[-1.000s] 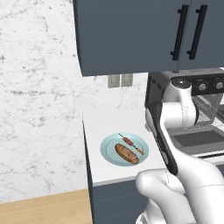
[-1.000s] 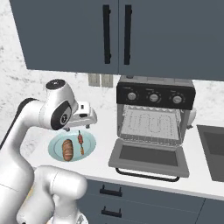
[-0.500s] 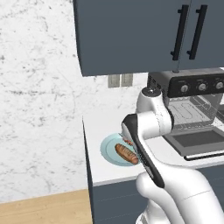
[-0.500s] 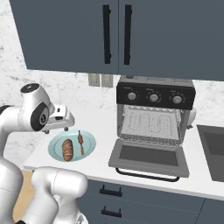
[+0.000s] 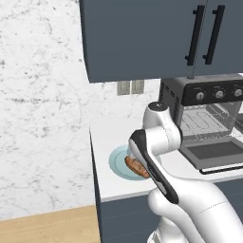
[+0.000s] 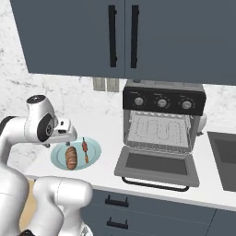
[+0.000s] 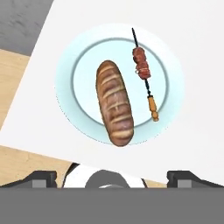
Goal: Pick up the kebab skewer and baguette bread, and place them inside the toaster oven. Close the toaster oven door and start by setting the timer.
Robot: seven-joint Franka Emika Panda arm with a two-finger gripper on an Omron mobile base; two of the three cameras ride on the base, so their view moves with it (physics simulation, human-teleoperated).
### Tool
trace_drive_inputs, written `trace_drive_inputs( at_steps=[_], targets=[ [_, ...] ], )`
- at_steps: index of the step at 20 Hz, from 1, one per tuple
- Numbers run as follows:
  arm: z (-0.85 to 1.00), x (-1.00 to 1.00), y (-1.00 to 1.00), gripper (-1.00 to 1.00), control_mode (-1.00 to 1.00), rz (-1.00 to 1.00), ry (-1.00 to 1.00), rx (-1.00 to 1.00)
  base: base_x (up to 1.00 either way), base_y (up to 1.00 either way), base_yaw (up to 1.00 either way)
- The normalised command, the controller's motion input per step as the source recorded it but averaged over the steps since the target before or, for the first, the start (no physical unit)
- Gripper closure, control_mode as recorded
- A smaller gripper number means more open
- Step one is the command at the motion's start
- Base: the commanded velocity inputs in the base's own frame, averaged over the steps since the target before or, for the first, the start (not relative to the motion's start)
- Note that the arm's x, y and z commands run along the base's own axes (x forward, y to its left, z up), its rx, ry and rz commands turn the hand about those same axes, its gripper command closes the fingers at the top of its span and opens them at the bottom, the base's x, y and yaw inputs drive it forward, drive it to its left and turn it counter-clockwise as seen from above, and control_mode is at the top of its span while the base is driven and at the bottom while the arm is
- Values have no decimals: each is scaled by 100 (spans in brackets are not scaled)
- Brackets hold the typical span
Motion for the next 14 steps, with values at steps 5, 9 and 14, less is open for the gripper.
trace_drive_inputs(
  at_steps=[5, 9, 14],
  targets=[
    [-49, 14, 1, -100, -100, 0, 9, 5, 0, 0, 0],
    [-39, 24, 11, -100, -100, 0, 1, 0, 0, 0, 0],
    [-33, 26, 8, -100, -100, 0, 0, 0, 0, 0, 0]
  ],
)
